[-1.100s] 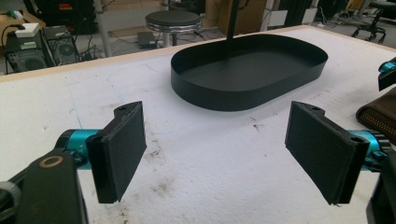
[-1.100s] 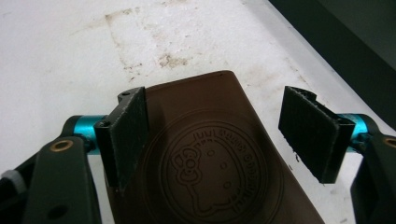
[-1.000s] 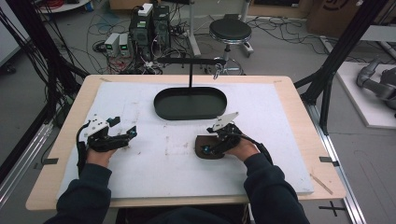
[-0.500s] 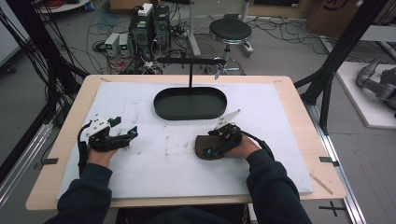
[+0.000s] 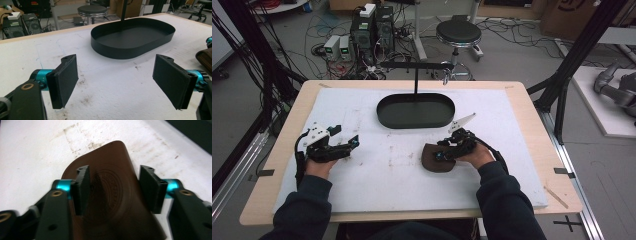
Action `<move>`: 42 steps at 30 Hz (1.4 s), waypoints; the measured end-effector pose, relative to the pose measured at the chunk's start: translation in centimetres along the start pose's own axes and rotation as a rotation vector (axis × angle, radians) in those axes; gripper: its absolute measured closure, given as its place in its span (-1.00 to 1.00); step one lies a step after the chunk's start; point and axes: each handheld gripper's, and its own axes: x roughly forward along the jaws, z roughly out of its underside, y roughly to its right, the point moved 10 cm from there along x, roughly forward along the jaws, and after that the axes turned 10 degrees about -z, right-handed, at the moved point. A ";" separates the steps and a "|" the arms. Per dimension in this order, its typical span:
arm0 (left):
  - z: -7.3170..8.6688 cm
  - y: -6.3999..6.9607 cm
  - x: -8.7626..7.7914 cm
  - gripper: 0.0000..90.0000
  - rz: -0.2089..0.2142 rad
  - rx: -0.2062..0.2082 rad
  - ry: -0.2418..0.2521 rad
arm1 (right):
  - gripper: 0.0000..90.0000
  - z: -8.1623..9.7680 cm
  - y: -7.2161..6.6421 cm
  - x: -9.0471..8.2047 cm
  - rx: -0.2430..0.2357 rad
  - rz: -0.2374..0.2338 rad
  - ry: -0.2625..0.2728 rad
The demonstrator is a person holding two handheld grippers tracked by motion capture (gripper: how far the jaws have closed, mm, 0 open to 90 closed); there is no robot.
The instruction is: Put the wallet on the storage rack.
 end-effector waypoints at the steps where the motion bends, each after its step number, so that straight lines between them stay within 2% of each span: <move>1: 0.0 0.0 0.0 -0.55 0.002 -0.001 0.000 | 0.17 -0.1 -0.1 -0.2 0.006 0.000 0.008; 3: 0.0 0.0 0.0 -0.55 0.002 0.000 0.001 | 0.26 -0.1 -0.2 -0.5 0.000 0.002 0.006; 6: 0.0 -0.1 0.0 -0.55 -0.002 0.000 0.001 | 0.40 -0.5 -0.3 -1.1 -0.023 0.009 0.034; 12: 0.0 -0.1 0.0 -0.54 -0.003 0.001 -0.003 | 0.59 -1.3 0.0 -2.4 -0.064 0.109 0.075; 15: 0.0 -0.1 0.0 -0.54 -0.004 0.002 0.000 | 0.66 -1.6 0.4 -3.3 -0.090 0.193 0.090; 17: 0.0 -0.1 0.0 -0.54 -0.002 0.002 -0.001 | 0.70 -2.0 0.9 -4.1 -0.120 0.284 0.100; 19: 0.0 0.0 0.0 -0.54 -0.003 0.001 -0.002 | 0.72 -2.3 1.2 -4.8 -0.140 0.351 0.116; 22: 0.0 0.0 0.0 -0.54 -0.003 -0.001 -0.002 | 0.72 -2.5 1.5 -5.4 -0.179 0.458 0.104; 24: 0.0 0.0 0.0 -0.54 -0.003 -0.002 -0.002 | 0.72 -2.4 1.2 -4.9 -0.181 0.432 0.094; 25: 0.0 0.0 0.0 -0.54 -0.002 0.000 -0.003 | 0.71 -2.4 1.1 -4.8 -0.196 0.435 0.094; 30: 0.0 0.0 0.0 -0.54 -0.003 -0.001 -0.002 | 0.61 -2.9 -0.7 -4.4 -0.206 0.301 0.152; 35: 0.0 0.0 0.0 -0.54 -0.001 0.002 0.000 | 0.53 -2.7 -1.5 -4.4 -0.228 0.267 0.150; 37: 0.0 0.0 0.0 -0.54 0.000 0.000 -0.001 | 0.40 -2.7 -1.3 -4.5 -0.215 0.272 0.160; 42: 0.0 0.0 0.0 -0.54 -0.001 0.001 -0.002 | 0.39 -2.6 -1.0 -4.7 -0.203 0.276 0.168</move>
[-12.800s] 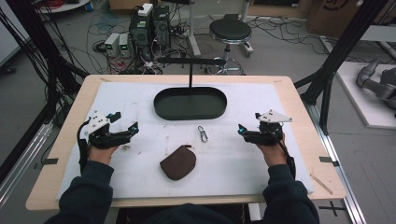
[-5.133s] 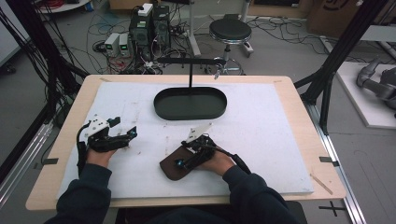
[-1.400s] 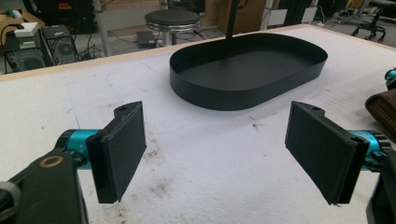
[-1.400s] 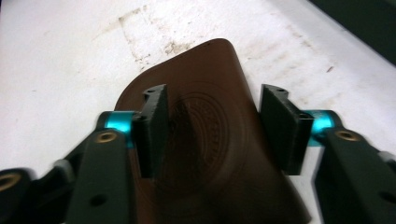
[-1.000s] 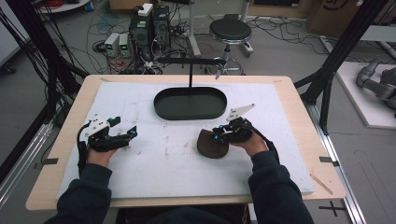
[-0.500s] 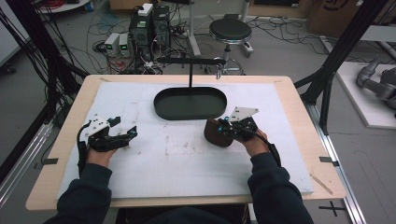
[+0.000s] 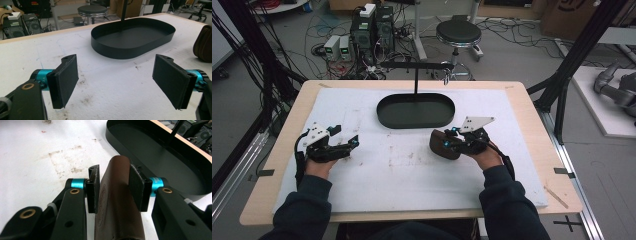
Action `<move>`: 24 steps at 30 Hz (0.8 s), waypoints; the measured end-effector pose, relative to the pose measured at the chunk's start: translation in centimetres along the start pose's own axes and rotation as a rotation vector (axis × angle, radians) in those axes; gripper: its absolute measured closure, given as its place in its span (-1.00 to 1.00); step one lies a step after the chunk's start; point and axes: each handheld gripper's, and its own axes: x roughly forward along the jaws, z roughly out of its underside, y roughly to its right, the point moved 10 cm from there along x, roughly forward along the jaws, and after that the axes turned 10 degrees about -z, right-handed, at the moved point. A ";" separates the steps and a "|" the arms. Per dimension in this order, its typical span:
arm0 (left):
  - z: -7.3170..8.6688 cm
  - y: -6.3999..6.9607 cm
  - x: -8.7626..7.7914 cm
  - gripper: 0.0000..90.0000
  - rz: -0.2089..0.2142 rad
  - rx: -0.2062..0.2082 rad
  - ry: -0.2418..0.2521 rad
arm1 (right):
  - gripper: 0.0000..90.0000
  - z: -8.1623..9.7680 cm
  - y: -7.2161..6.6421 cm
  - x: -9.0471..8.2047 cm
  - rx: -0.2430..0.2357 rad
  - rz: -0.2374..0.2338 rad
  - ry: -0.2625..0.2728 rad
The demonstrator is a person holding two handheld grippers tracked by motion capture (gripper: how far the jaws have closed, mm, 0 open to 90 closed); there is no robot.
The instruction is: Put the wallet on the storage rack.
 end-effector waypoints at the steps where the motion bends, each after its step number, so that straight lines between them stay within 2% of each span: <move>1: 0.0 0.0 0.0 -0.54 -0.001 -0.002 0.000 | 0.38 0.0 0.1 0.0 0.001 0.004 0.000; 4: 0.0 -0.1 0.0 -0.54 -0.003 -0.001 0.000 | 0.36 0.1 0.1 -0.1 0.016 0.001 0.006; 6: 0.0 0.0 0.0 -0.54 -0.001 -0.002 -0.001 | 0.44 0.1 0.1 -0.2 0.017 -0.008 0.007; 8: 0.0 0.0 0.0 -0.54 -0.001 -0.002 0.000 | 0.55 0.0 -0.3 -0.3 0.021 -0.038 0.015; 10: 0.0 0.0 0.0 -0.54 -0.001 -0.003 0.000 | 0.58 0.0 -0.9 -0.2 0.015 -0.084 0.017; 16: 0.0 -0.1 0.0 -0.54 -0.002 -0.001 0.000 | 0.45 0.1 -1.0 -0.5 0.025 -0.107 0.023; 24: 0.0 -0.1 0.0 -0.54 0.000 -0.004 0.000 | 0.34 0.0 -0.8 -0.6 0.027 -0.088 0.033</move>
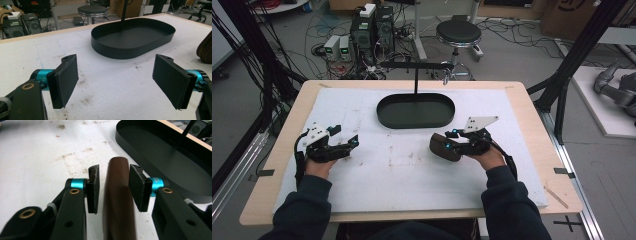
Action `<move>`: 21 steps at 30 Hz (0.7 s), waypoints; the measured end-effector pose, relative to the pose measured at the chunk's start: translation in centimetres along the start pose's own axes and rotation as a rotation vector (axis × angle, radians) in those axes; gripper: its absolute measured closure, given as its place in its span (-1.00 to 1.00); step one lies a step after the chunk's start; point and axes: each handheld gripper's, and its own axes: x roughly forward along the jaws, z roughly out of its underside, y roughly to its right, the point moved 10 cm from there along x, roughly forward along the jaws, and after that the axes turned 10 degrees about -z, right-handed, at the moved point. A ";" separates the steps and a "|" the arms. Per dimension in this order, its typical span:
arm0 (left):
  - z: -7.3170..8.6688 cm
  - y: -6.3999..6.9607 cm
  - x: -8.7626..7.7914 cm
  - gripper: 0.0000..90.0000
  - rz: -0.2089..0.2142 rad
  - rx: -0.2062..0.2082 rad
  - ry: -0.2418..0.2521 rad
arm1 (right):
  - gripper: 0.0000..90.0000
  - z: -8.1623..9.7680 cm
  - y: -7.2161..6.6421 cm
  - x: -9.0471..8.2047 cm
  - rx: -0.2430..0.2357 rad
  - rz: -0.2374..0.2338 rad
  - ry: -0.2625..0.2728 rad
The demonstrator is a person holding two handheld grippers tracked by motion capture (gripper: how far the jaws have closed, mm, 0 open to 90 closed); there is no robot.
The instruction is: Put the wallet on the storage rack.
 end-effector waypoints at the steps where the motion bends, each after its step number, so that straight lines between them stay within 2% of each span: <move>1: 0.0 0.0 0.0 -0.54 0.000 0.000 -0.001 | 0.31 0.0 0.1 -0.1 -0.001 0.009 -0.003; 4: 0.0 0.0 0.0 -0.54 0.000 0.001 -0.001 | 0.19 0.0 0.4 -0.2 0.004 0.020 0.006; 7: 0.0 0.0 0.0 -0.54 0.001 0.001 -0.001 | -0.05 0.3 0.6 -0.1 0.017 0.040 0.000; 8: 0.0 0.0 0.0 -0.54 0.001 0.000 -0.001 | -0.12 0.6 0.7 0.1 0.027 0.037 -0.012; 12: 0.0 0.0 0.0 -0.54 0.000 -0.002 0.000 | -0.12 2.2 0.6 0.8 0.048 0.011 -0.091; 14: 0.0 0.0 0.0 -0.54 0.001 -0.002 0.001 | -0.07 3.2 0.5 1.2 0.080 -0.017 -0.139; 16: 0.0 0.0 0.0 -0.54 0.001 -0.001 0.001 | 0.12 3.6 0.5 1.2 0.091 -0.026 -0.164; 18: 0.0 0.0 0.0 -0.54 0.001 0.000 0.001 | 0.33 3.5 0.5 1.1 0.086 -0.034 -0.158; 21: 0.0 0.1 0.0 -0.54 0.002 -0.001 -0.002 | 0.40 3.3 0.7 1.0 0.088 -0.030 -0.149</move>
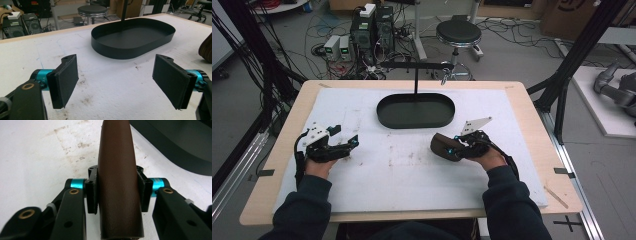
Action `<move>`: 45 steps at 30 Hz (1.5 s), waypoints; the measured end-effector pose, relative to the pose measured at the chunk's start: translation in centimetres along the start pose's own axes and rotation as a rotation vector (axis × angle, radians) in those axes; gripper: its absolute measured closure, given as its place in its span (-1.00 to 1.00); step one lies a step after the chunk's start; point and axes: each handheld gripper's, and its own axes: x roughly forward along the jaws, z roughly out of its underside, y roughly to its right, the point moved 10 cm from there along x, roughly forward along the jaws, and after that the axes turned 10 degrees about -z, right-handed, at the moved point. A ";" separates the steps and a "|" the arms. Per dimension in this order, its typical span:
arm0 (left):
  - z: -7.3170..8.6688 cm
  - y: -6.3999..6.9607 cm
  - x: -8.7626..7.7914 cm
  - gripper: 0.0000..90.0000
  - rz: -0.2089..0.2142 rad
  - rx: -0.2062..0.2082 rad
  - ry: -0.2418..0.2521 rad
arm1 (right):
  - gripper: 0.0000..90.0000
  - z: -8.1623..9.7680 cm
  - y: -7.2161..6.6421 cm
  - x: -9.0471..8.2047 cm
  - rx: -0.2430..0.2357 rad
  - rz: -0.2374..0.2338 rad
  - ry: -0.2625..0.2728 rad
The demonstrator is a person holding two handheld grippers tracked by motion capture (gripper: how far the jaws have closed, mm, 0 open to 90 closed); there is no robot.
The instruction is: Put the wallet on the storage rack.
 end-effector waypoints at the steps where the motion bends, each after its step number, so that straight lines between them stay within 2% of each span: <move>1: 0.0 0.0 0.0 -0.54 0.001 0.002 0.000 | 0.42 -0.1 0.1 0.0 0.007 0.003 0.005; 5: 0.0 0.1 0.0 -0.54 0.001 0.008 -0.002 | 0.43 -1.4 0.3 0.0 0.004 0.014 0.044; 9: 0.0 0.2 0.1 -0.54 0.008 0.012 0.001 | 0.43 -3.3 0.8 0.2 0.007 0.048 0.102; 12: 0.0 0.2 0.0 -0.54 0.012 0.016 0.000 | 0.43 -4.6 1.8 0.9 0.029 0.077 0.107; 14: 0.0 0.2 0.0 -0.54 0.011 0.016 0.001 | 0.44 -5.8 2.6 1.3 0.036 0.091 0.146; 16: 0.0 0.2 0.0 -0.54 0.012 0.015 0.005 | 0.44 -6.9 3.3 1.7 0.056 0.101 0.152; 23: 0.0 0.3 0.0 -0.54 0.017 0.020 0.008 | 0.43 -10.2 5.7 3.8 0.062 0.126 0.196; 27: -0.1 0.3 0.0 -0.54 0.017 0.012 0.010 | 0.43 -11.0 6.9 5.1 0.093 0.142 0.188; 32: -0.1 0.3 0.0 -0.54 0.017 0.015 0.011 | 0.43 -11.4 8.6 7.1 0.100 0.186 0.177; 35: -0.1 0.3 0.0 -0.54 0.018 0.013 0.011 | 0.43 -11.3 9.4 8.3 0.134 0.194 0.175; 38: -0.1 0.3 0.0 -0.54 0.018 0.013 0.011 | 0.42 -11.2 10.1 9.4 0.196 0.173 0.199; 40: 0.0 0.3 0.0 -0.54 0.021 0.016 0.010 | 0.42 -11.1 10.4 10.1 0.234 0.167 0.194; 45: -0.1 0.3 0.0 -0.54 0.022 0.012 0.011 | 0.32 -11.0 11.4 10.5 0.249 0.223 0.204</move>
